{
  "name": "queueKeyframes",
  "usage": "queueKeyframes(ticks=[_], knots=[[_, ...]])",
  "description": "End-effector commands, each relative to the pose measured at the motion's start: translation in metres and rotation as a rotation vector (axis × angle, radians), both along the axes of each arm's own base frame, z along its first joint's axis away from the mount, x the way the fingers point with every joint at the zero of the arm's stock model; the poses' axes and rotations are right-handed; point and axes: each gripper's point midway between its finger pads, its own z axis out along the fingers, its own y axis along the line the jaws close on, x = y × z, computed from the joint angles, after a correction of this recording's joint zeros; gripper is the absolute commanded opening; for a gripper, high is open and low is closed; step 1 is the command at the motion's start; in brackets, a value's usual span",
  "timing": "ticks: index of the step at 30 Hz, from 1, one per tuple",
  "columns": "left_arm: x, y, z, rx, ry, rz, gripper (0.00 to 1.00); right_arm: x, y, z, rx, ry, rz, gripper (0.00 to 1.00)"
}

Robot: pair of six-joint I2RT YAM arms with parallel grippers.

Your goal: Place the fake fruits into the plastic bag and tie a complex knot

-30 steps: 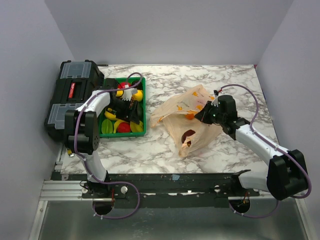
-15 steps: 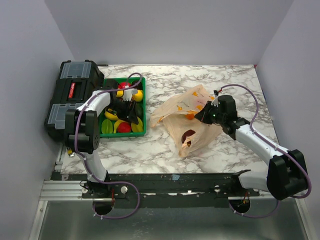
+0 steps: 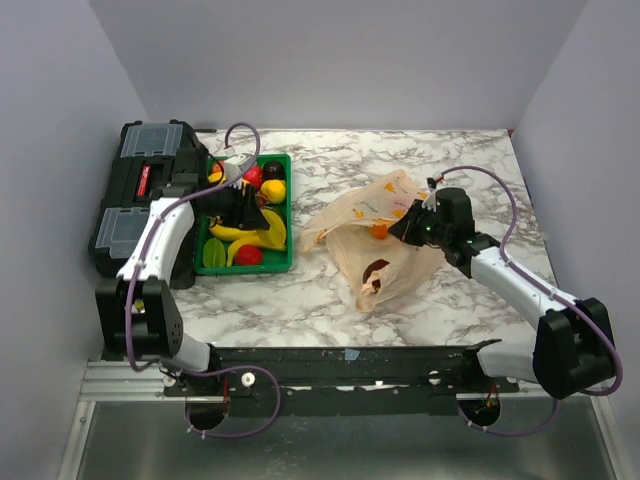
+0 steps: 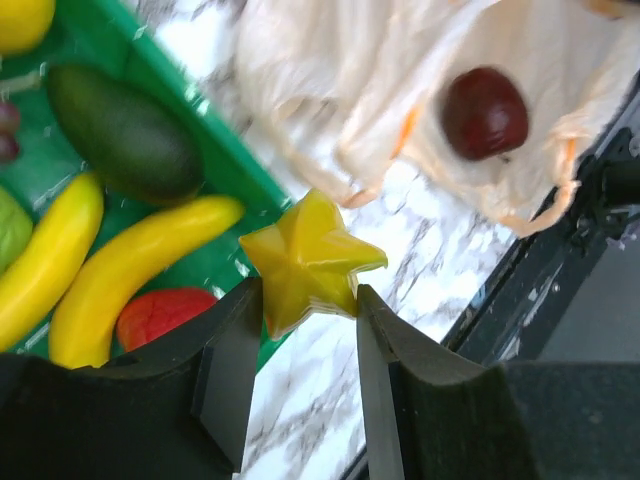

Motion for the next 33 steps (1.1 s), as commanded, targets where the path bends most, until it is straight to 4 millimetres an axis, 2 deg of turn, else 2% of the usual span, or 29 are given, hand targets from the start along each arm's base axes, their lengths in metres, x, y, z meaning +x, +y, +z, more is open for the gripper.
queueKeyframes(ticks=[1,3,6,10,17,22,24,25,26,27,29,31,32,33], knots=[[-0.022,-0.038,0.057,-0.15,-0.329,-0.156,0.28,0.007,0.008,0.014,0.034,-0.025,0.02,0.01],[-0.03,-0.064,0.061,-0.15,-0.444,-0.245,0.27,0.007,0.007,0.013,0.035,-0.021,0.016,0.01],[-0.038,-0.101,0.053,-0.144,-0.589,-0.335,0.25,0.007,0.008,0.013,0.041,-0.017,0.021,0.01],[-0.032,-0.149,0.042,-0.152,-0.761,-0.395,0.25,0.007,0.009,0.014,0.041,-0.019,0.021,0.01],[-0.015,-0.22,0.029,-0.187,-0.852,-0.408,0.25,0.009,0.011,0.022,0.047,-0.021,0.025,0.01],[-0.01,-0.263,0.028,-0.231,-0.848,-0.41,0.26,0.019,0.012,0.04,0.047,-0.053,0.021,0.01],[-0.007,-0.277,0.028,-0.251,-0.821,-0.381,0.35,0.022,0.013,0.045,0.048,-0.062,0.025,0.01],[-0.005,-0.282,0.025,-0.257,-0.789,-0.358,0.42,0.022,0.013,0.047,0.046,-0.064,0.023,0.01],[-0.004,-0.286,0.024,-0.27,-0.744,-0.336,0.55,0.023,0.013,0.047,0.045,-0.064,0.022,0.01],[-0.002,-0.287,0.019,-0.264,-0.706,-0.322,0.62,0.023,0.012,0.047,0.041,-0.062,0.02,0.0],[-0.002,-0.282,0.014,-0.236,-0.652,-0.3,0.77,0.024,0.01,0.045,0.031,-0.061,0.012,0.01],[-0.011,-0.267,0.011,-0.223,-0.635,-0.305,0.93,0.023,0.008,0.043,0.024,-0.059,0.007,0.01],[-0.018,-0.259,0.015,-0.226,-0.646,-0.32,0.98,0.021,0.008,0.04,0.022,-0.054,0.008,0.01],[-0.025,-0.251,0.014,-0.218,-0.643,-0.331,0.98,0.02,0.007,0.039,0.02,-0.052,0.007,0.01]])
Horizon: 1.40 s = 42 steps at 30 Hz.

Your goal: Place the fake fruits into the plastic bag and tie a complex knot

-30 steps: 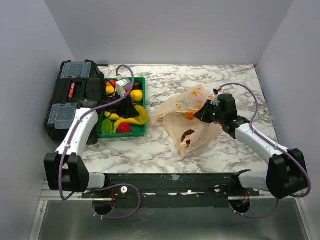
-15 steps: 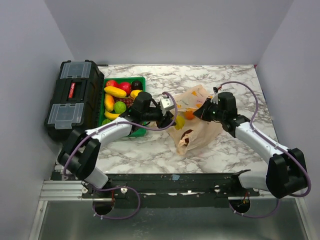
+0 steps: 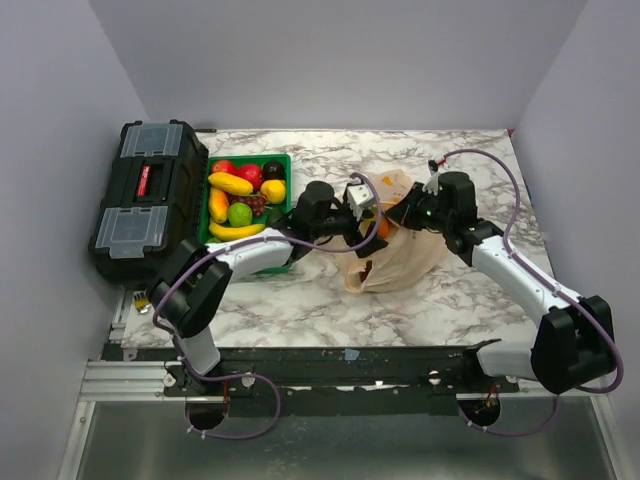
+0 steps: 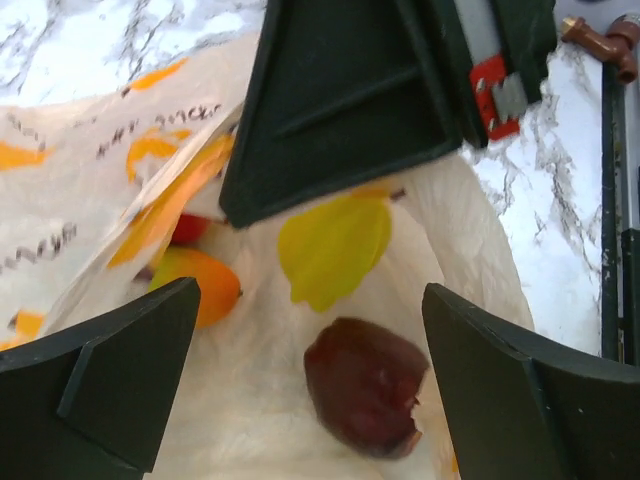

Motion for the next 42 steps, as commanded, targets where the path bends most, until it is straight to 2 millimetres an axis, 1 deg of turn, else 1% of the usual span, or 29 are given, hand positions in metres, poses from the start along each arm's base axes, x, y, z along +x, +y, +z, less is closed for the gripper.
queueKeyframes(ticks=[1,2,5,7,8,10,12,13,14,16,17,19,20,21,22,24,25,26,27,29,31,34,36,38,42], knots=[[-0.02,0.036,0.012,0.012,0.028,0.022,0.98,-0.002,-0.005,-0.008,-0.025,0.021,-0.009,0.01],[-0.024,0.046,0.014,0.024,0.035,0.025,0.98,-0.003,-0.006,-0.009,-0.029,0.023,-0.01,0.0],[-0.036,0.079,0.03,0.028,0.06,0.039,0.99,-0.005,-0.008,-0.013,-0.044,0.018,-0.008,0.01],[-0.048,0.099,0.036,0.034,0.079,0.016,0.98,-0.006,-0.01,-0.015,-0.05,0.016,-0.008,0.01],[-0.057,0.107,0.035,0.059,0.058,-0.019,0.98,-0.008,-0.01,-0.017,-0.051,0.016,-0.003,0.01],[-0.077,0.119,0.028,0.106,0.07,-0.084,0.98,-0.009,-0.01,-0.019,-0.049,0.014,0.001,0.01],[-0.092,0.129,0.02,0.145,0.073,-0.114,0.98,-0.012,-0.005,-0.018,-0.05,-0.012,0.047,0.01],[-0.093,0.134,0.016,0.16,0.068,-0.101,0.98,-0.013,-0.003,-0.016,-0.051,-0.026,0.07,0.05],[-0.092,0.14,0.016,0.163,0.062,-0.078,0.98,-0.015,-0.002,-0.013,-0.056,-0.038,0.092,0.12],[-0.085,0.154,0.019,0.156,0.071,-0.019,0.98,-0.019,0.0,-0.005,-0.075,-0.063,0.14,0.32],[-0.08,0.161,0.021,0.152,0.09,0.012,0.98,-0.021,0.0,-0.001,-0.088,-0.078,0.157,0.43],[-0.072,0.175,0.027,0.143,0.126,0.058,0.98,-0.027,-0.001,0.011,-0.119,-0.118,0.206,0.58],[-0.067,0.183,0.029,0.141,0.137,0.083,0.98,-0.031,-0.001,0.018,-0.127,-0.14,0.224,0.64],[-0.063,0.19,0.03,0.139,0.143,0.103,0.98,-0.034,-0.001,0.025,-0.143,-0.167,0.249,0.67],[-0.06,0.196,0.03,0.139,0.141,0.117,0.97,-0.04,0.0,0.035,-0.153,-0.205,0.291,0.7],[-0.056,0.206,0.024,0.159,0.152,0.146,0.97,-0.057,0.007,0.049,-0.18,-0.286,0.43,0.77],[-0.053,0.211,0.021,0.163,0.168,0.163,0.96,-0.068,0.011,0.054,-0.192,-0.318,0.51,0.79],[-0.05,0.215,0.019,0.163,0.193,0.182,0.96,-0.076,0.014,0.057,-0.21,-0.355,0.585,0.94],[-0.047,0.219,0.018,0.154,0.23,0.205,0.96,-0.09,0.02,0.062,-0.223,-0.392,0.688,0.99],[-0.042,0.226,0.016,0.139,0.297,0.241,0.95,-0.11,0.032,0.063,-0.266,-0.437,0.829,1.0],[-0.037,0.232,0.014,0.134,0.34,0.271,0.94,-0.129,0.049,0.059,-0.326,-0.478,0.952,1.0],[-0.031,0.237,0.012,0.127,0.372,0.302,0.94,-0.16,0.073,0.042,-0.42,-0.562,1.16,0.97],[-0.03,0.239,0.009,0.133,0.398,0.306,0.94,-0.176,0.085,0.028,-0.478,-0.609,1.294,0.92],[-0.029,0.24,0.009,0.139,0.422,0.308,0.94,-0.187,0.092,0.014,-0.536,-0.634,1.422,0.86],[-0.03,0.243,0.009,0.138,0.443,0.319,0.94,-0.2,0.094,-0.018,-0.631,-0.639,1.63,0.78]])
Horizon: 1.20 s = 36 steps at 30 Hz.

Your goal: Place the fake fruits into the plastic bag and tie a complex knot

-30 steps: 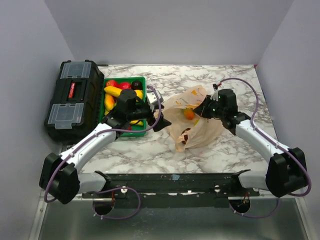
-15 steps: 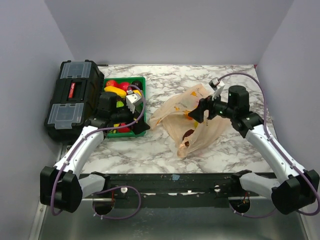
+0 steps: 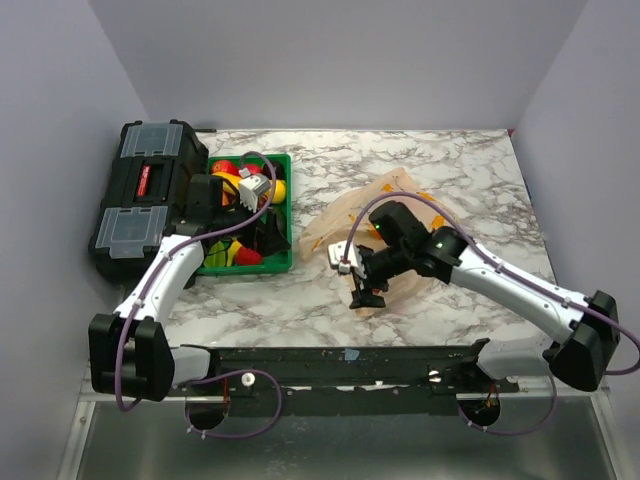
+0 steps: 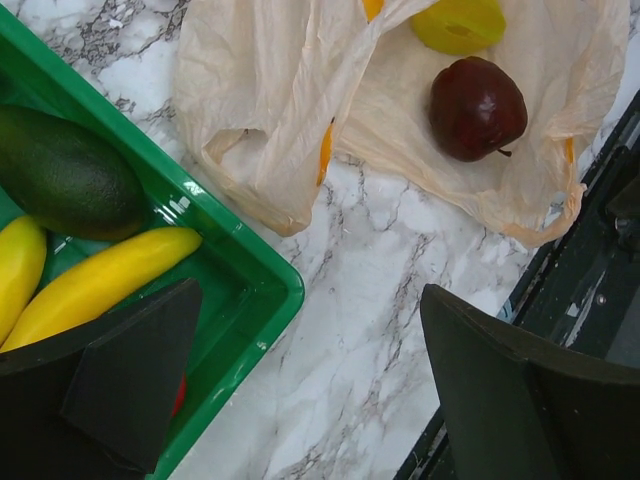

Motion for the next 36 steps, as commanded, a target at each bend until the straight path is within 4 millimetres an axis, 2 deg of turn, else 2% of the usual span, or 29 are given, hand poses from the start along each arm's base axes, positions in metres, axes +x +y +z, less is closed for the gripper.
queueKeyframes(ticks=[1,4,10,13,16,20,25,29,33,36], knots=[[-0.005,0.001,0.008,-0.025,0.04,0.001,0.94,-0.012,-0.013,-0.037,-0.178,-0.117,0.244,0.76],[-0.008,0.005,0.008,-0.019,0.041,0.008,0.94,-0.015,-0.016,-0.057,-0.242,-0.148,0.31,0.72],[-0.013,0.01,0.001,0.006,0.048,0.009,0.94,-0.008,-0.025,-0.073,-0.329,-0.179,0.354,0.72],[-0.012,0.011,-0.004,0.015,0.055,0.006,0.94,0.001,-0.033,-0.081,-0.364,-0.241,0.343,0.77],[-0.009,0.013,-0.014,0.032,0.073,0.011,0.93,0.012,-0.037,-0.092,-0.378,-0.309,0.308,0.75],[-0.012,0.008,-0.031,0.045,-0.005,-0.015,0.91,0.017,-0.028,-0.089,-0.327,-0.33,0.261,0.59],[-0.005,-0.009,-0.041,0.097,-0.099,-0.038,0.88,0.019,-0.025,-0.081,-0.279,-0.339,0.198,0.21],[0.007,-0.023,-0.051,0.156,-0.111,-0.009,0.9,0.019,-0.03,-0.076,-0.259,-0.372,0.16,0.01],[0.011,-0.04,-0.059,0.214,-0.108,-0.014,0.91,0.023,-0.032,-0.061,-0.219,-0.394,0.087,0.01],[0.018,-0.044,-0.062,0.253,-0.1,0.002,0.91,0.024,-0.034,-0.054,-0.209,-0.389,0.046,0.01]])
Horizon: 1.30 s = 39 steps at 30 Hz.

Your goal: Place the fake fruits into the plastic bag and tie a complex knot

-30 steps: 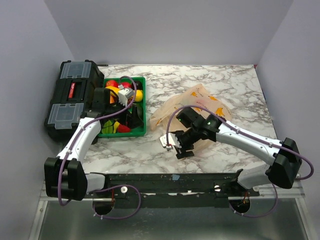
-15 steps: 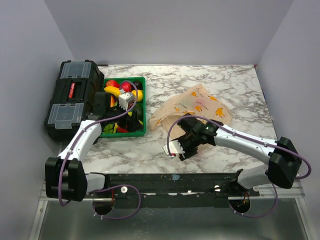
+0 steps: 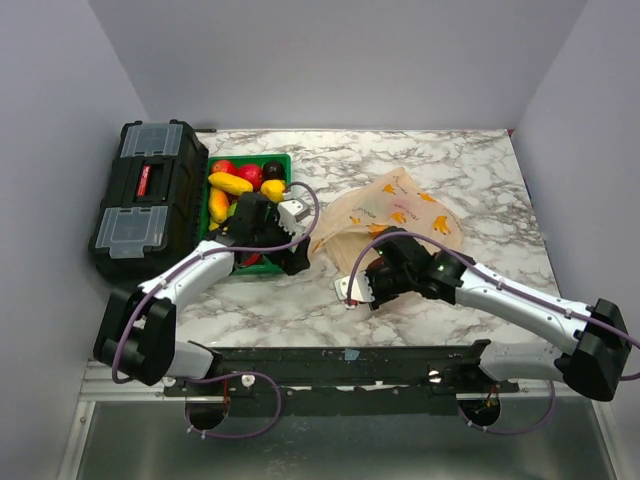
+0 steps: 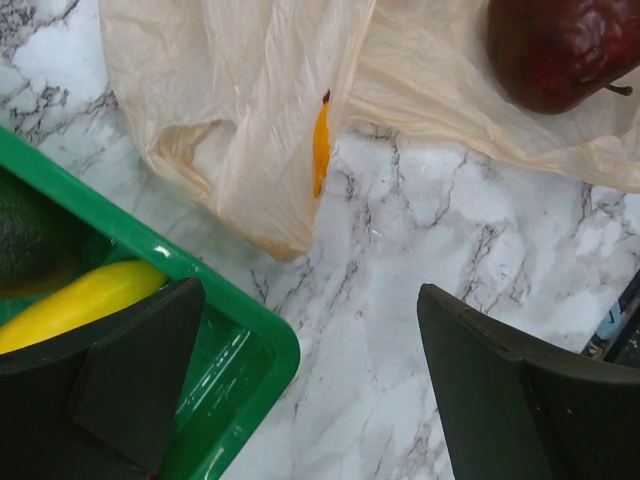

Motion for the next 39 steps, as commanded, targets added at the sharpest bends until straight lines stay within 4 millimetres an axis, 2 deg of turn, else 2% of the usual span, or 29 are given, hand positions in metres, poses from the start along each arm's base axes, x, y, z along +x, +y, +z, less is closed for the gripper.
queueKeyframes(ticks=[1,7,13,18,24,28,31,33,37,38,39], knots=[[0.026,-0.007,0.004,0.071,-0.054,0.067,0.9,0.008,0.001,0.016,0.054,-0.032,-0.085,0.01],[0.017,-0.027,0.0,0.07,0.027,0.007,0.84,0.006,-0.005,0.018,0.063,-0.03,-0.122,0.01],[0.018,-0.021,-0.026,0.165,0.188,0.127,0.77,0.007,-0.009,0.021,0.072,-0.04,-0.144,0.01],[0.024,-0.024,-0.039,0.235,0.203,0.187,0.77,0.005,-0.013,0.022,0.08,-0.04,-0.164,0.01],[0.022,-0.048,-0.05,0.25,0.221,0.154,0.79,0.003,-0.017,0.026,0.099,-0.045,-0.186,0.01],[0.023,-0.045,-0.065,0.295,0.286,0.219,0.76,0.005,-0.022,0.028,0.109,-0.065,-0.215,0.01],[0.025,-0.05,-0.063,0.282,0.297,0.244,0.64,0.005,-0.026,0.032,0.13,-0.074,-0.246,0.01],[0.024,-0.057,-0.054,0.246,0.276,0.223,0.48,0.008,-0.029,0.038,0.155,-0.089,-0.285,0.01],[0.015,-0.075,-0.011,0.116,0.242,0.112,0.06,0.016,-0.036,0.058,0.228,-0.137,-0.368,0.01],[0.01,-0.079,0.006,0.085,0.232,0.077,0.0,0.019,-0.037,0.069,0.266,-0.156,-0.391,0.01],[0.005,-0.082,0.026,0.053,0.215,0.037,0.0,0.023,-0.037,0.082,0.306,-0.176,-0.424,0.01]])
